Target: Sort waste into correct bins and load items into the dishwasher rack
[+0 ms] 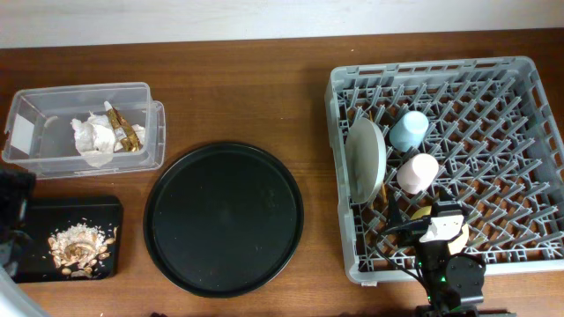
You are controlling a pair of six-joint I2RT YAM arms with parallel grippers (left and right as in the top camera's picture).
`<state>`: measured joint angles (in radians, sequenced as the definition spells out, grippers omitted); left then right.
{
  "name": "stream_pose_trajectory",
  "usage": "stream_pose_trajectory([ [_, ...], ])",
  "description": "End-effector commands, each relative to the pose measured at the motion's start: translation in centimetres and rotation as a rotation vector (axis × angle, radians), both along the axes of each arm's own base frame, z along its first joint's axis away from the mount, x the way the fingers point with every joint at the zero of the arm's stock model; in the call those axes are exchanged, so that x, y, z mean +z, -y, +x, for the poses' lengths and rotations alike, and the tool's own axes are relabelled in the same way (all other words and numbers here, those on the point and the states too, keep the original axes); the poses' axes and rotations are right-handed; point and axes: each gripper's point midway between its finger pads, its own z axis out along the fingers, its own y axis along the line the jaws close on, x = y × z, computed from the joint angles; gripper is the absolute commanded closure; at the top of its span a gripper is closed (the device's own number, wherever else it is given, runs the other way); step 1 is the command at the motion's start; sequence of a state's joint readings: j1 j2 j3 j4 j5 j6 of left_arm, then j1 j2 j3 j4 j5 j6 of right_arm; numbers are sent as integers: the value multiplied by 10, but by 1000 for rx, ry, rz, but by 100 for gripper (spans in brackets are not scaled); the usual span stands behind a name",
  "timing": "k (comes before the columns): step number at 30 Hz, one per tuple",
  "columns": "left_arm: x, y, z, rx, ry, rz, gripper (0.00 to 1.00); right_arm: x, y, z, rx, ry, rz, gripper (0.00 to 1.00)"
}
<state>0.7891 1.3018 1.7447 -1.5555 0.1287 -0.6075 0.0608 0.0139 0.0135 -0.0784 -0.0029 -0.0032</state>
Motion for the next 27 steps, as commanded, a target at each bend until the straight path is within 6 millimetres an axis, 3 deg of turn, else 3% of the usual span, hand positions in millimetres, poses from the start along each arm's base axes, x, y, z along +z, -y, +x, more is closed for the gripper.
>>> stream_pose_trajectory([
  [1,-9,20,-12,-39,-72,15,1,-3,1,0,-10,-2,3,2],
  [9,-17,83,69,-386,325,363,1,-3,1,0,-10,-2,3,2],
  [12,-47,97,64,-417,371,441,1,-3,1,0,-10,-2,3,2],
  [17,-128,99,32,-425,271,443,1,-3,1,0,-10,-2,3,2],
  [24,-171,101,39,-419,385,472,1,-3,1,0,-10,-2,3,2],
  [27,-172,116,47,-569,491,561,1,-3,1,0,-10,-2,3,2],
])
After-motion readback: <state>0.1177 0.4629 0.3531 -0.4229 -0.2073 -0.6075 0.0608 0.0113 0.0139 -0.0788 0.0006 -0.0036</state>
